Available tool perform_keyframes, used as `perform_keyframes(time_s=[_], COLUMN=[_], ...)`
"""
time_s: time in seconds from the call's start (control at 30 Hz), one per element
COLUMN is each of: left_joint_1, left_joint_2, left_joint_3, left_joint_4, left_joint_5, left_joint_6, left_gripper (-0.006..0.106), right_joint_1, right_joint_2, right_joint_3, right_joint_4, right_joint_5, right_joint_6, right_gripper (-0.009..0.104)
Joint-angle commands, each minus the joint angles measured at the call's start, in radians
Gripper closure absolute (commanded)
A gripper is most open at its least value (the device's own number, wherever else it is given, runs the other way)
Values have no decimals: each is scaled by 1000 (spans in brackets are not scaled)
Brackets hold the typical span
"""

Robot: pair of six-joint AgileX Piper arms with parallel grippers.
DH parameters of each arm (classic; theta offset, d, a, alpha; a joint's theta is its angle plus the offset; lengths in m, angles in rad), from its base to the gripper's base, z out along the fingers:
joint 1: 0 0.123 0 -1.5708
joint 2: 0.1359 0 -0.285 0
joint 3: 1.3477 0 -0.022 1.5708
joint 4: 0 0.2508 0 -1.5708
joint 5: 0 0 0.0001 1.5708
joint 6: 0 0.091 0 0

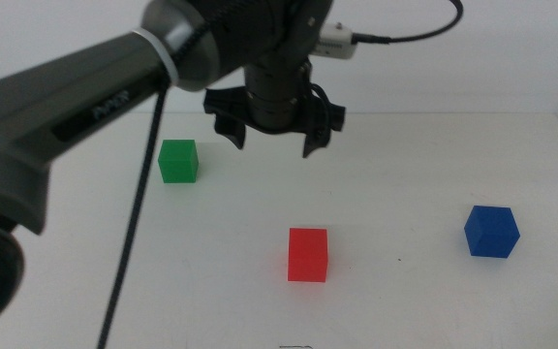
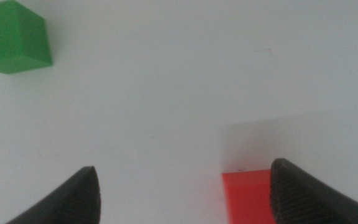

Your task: Stack red cubes first, then green, then blue cubes in a specific spot.

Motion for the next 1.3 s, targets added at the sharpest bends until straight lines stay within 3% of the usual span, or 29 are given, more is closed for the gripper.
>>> perform_keyframes(time_s=[0.0, 0.27, 0.63, 1.27], left_joint_1=[29, 254, 425, 473], left_joint_2=[-80, -93, -78, 134], left_joint_3=[-33, -33, -33, -33], left_joint_4=[20, -169, -187, -205], left_joint_5=[76, 58, -117, -314], left_joint_6=[25, 243, 307, 312], left_gripper=[7, 7, 7, 7], right_joint_1=[-7, -7, -7, -7], right_joint_2=[-15, -15, -15, -15], right_joint_3=[-8, -8, -8, -8], right_joint_4=[-23, -23, -23, -23], right_joint_5=[-46, -46, -46, -46], right_joint_6=[-13, -13, -13, -13], right_gripper=[1, 1, 1, 1])
